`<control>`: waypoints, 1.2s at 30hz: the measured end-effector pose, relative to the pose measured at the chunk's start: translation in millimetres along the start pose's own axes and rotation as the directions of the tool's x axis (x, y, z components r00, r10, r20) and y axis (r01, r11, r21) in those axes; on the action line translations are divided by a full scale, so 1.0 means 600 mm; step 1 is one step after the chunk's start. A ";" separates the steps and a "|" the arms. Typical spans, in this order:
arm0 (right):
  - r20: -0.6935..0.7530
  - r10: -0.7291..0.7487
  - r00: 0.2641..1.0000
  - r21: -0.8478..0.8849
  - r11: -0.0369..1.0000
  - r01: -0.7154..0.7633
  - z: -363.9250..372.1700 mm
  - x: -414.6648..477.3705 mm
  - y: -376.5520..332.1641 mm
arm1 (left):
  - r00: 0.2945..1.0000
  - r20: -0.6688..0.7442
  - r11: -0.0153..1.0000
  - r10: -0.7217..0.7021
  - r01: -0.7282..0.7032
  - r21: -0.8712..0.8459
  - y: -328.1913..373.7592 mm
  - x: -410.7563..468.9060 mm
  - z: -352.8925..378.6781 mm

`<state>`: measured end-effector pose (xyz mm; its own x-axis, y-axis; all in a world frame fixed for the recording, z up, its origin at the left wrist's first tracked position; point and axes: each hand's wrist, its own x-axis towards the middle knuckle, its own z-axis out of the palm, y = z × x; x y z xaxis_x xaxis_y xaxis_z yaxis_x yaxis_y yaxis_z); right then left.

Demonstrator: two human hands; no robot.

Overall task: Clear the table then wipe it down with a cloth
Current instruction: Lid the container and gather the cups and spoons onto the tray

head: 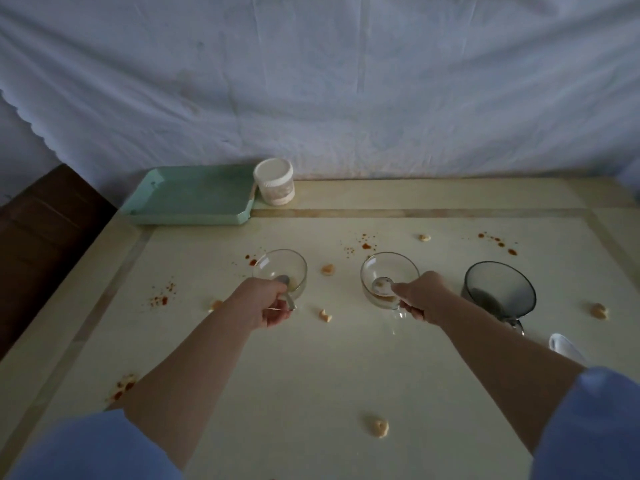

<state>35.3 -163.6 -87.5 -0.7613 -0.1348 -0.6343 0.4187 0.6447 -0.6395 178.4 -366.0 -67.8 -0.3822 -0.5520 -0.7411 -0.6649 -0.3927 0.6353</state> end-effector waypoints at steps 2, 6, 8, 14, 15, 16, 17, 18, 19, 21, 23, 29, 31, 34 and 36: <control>-0.010 -0.014 1.000 0.036 0.999 0.015 0.000 0.001 0.005 | 0.989 -0.109 0.986 0.104 -0.089 0.138 0.002 -0.010 0.004; -0.045 -0.096 0.994 -0.076 0.993 0.093 -0.019 -0.014 0.018 | 0.824 -0.178 0.771 0.538 -0.395 0.499 0.018 -0.068 0.059; -0.060 -0.148 0.987 -0.121 0.983 0.140 -0.039 -0.024 0.023 | 0.790 -0.105 0.735 0.604 -0.501 0.458 0.023 -0.104 0.107; -0.120 -0.244 0.963 -0.193 0.957 0.218 -0.163 -0.064 0.057 | 0.707 0.238 0.630 0.666 -0.704 0.329 0.013 -0.196 0.277; -0.173 -0.247 0.953 -0.198 0.957 0.212 -0.186 -0.067 0.069 | 0.706 0.285 0.625 0.649 -0.708 0.330 0.007 -0.204 0.299; -0.227 -0.241 0.944 -0.190 0.961 0.200 -0.222 -0.067 0.095 | 0.703 0.334 0.621 0.628 -0.711 0.331 -0.002 -0.217 0.336; -0.250 -0.232 0.940 -0.169 0.966 0.194 -0.234 -0.065 0.109 | 0.701 0.359 0.614 0.616 -0.713 0.340 -0.006 -0.221 0.347; -0.282 -0.221 0.934 -0.141 0.972 0.187 -0.249 -0.058 0.129 | 0.691 0.387 0.602 0.611 -0.723 0.339 -0.012 -0.224 0.362; -0.324 -0.208 0.923 -0.139 0.975 0.171 -0.268 -0.048 0.156 | 0.683 0.410 0.598 0.605 -0.730 0.333 -0.020 -0.228 0.382; -0.394 -0.166 0.904 -0.212 0.974 0.087 -0.299 -0.023 0.211 | 0.685 0.440 0.603 0.580 -0.724 0.333 -0.037 -0.232 0.414; -0.399 -0.095 0.912 -0.290 0.957 -0.027 -0.320 -0.002 0.260 | 0.697 0.462 0.618 0.548 -0.710 0.339 -0.052 -0.232 0.439; -0.352 -0.058 0.934 -0.449 0.886 -0.114 -0.337 0.046 0.322 | 0.731 0.466 0.630 0.499 -0.675 0.384 -0.081 -0.216 0.480; -0.363 -0.048 0.931 -0.493 0.857 -0.148 -0.340 0.050 0.328 | 0.740 0.461 0.632 0.490 -0.666 0.396 -0.085 -0.213 0.487; -0.329 -0.040 0.944 -0.529 0.835 -0.149 -0.342 0.051 0.341 | 0.749 0.456 0.640 0.480 -0.655 0.402 -0.086 -0.215 0.493; -0.297 -0.016 0.955 -0.467 0.874 -0.131 -0.350 0.048 0.337 | 0.755 0.453 0.644 0.474 -0.648 0.406 -0.083 -0.220 0.495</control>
<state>-6.3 121.2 -143.9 -0.8808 0.0845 -0.4659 0.2342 0.9329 -0.2735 71.5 -55.4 -66.2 -0.8944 -0.2698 -0.3567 -0.4414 0.4038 0.8013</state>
